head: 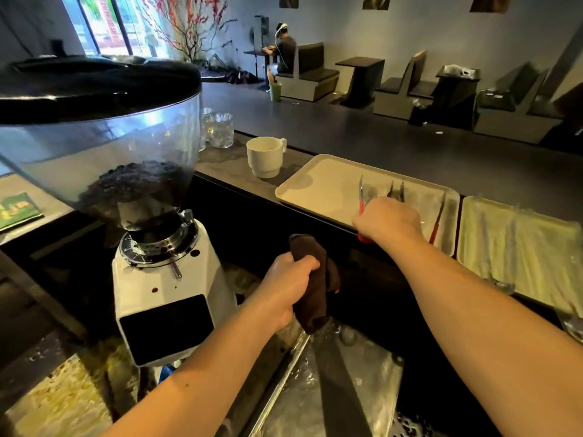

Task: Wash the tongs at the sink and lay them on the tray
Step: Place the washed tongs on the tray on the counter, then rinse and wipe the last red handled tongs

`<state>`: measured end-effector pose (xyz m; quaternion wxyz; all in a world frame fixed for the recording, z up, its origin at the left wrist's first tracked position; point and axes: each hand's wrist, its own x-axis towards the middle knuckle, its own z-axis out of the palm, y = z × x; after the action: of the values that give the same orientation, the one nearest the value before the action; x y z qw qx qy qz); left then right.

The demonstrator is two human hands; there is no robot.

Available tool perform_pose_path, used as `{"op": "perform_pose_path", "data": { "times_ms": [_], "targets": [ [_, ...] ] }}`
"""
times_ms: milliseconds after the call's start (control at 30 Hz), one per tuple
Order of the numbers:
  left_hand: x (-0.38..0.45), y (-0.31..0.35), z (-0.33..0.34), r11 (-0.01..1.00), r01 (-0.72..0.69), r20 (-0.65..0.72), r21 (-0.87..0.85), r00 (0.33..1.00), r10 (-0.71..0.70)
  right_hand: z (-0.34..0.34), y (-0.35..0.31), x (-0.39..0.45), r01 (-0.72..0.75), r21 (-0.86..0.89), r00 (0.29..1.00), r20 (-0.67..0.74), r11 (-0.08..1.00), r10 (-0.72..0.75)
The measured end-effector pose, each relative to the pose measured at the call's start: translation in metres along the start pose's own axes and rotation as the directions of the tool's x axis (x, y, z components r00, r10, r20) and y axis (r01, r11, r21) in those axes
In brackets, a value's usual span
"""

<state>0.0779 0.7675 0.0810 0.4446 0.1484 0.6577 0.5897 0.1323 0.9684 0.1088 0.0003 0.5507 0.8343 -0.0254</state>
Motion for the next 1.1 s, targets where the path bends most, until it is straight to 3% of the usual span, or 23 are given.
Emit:
{"op": "perform_pose_path", "data": {
  "times_ms": [233,367,500,600,700,967,1100],
  "targets": [
    [0.007,-0.005,-0.008,1.000,-0.014,0.010,0.008,1.000,0.014,0.006,-0.001,0.016,-0.046,0.214,0.998,-0.031,0.976,0.054],
    [0.009,-0.009,-0.017,1.000,-0.018,0.011,-0.010,1.000,0.018,0.000,0.002,0.010,-0.022,0.201,0.986,-0.160,0.979,0.055],
    [0.003,-0.019,-0.032,0.999,-0.015,-0.006,-0.048,1.000,0.015,0.001,-0.006,-0.026,0.183,0.138,0.942,-0.309,0.973,-0.133],
    [-0.007,-0.029,-0.044,0.999,0.018,-0.048,-0.044,0.999,-0.020,0.014,-0.018,-0.069,0.338,0.351,0.940,-0.172,0.873,-0.294],
    [-0.023,-0.045,-0.060,0.997,0.055,-0.078,-0.049,0.995,-0.058,0.032,-0.034,-0.113,0.353,0.536,0.909,-0.004,0.767,-0.416],
    [-0.090,-0.106,-0.115,0.977,0.190,-0.058,-0.097,0.979,-0.196,0.084,-0.070,-0.211,0.320,0.687,0.851,0.095,0.653,-0.517],
    [-0.127,-0.146,-0.158,0.966,0.214,-0.086,-0.144,0.970,-0.227,0.117,-0.100,-0.260,0.323,0.725,0.773,0.169,0.609,-0.612]
  ]
}}
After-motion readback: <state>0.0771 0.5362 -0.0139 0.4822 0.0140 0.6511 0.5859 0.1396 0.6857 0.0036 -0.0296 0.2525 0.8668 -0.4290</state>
